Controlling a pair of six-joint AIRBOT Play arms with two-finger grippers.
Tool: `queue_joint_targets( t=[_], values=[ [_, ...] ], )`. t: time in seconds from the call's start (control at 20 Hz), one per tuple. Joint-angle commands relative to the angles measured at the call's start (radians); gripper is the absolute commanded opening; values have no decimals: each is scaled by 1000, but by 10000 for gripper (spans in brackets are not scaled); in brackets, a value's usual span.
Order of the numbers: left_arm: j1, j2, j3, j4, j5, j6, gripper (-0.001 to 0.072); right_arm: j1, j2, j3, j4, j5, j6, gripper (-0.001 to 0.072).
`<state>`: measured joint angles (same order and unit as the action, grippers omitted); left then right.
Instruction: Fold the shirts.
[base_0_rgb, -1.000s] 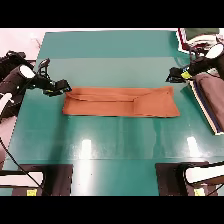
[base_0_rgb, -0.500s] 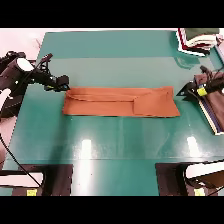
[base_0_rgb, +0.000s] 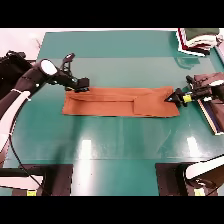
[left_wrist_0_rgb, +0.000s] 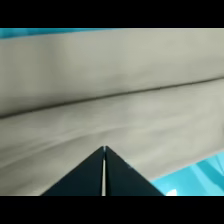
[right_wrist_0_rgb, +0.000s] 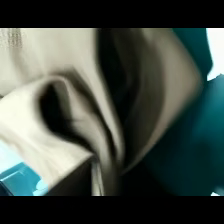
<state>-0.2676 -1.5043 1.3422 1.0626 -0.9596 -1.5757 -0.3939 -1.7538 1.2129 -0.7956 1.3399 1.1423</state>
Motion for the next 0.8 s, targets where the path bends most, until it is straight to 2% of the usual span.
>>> queue_joint_targets(
  t=[0.0,0.05,0.2,0.4,0.75],
  values=[
    [-86,-63,42,-8,80,-23,19,37,22,-3,52,-29,-60,68],
    [-103,-97,77,-12,78,-22,19,37,55,-3,72,-33,-64,12],
    [-155,-222,206,-38,77,-22,19,35,167,45,89,-21,-51,16],
    [-216,-373,351,-50,72,-26,19,117,280,203,89,20,66,15],
    [-259,-480,419,-95,107,-25,19,369,309,438,89,16,186,15]
  ],
)
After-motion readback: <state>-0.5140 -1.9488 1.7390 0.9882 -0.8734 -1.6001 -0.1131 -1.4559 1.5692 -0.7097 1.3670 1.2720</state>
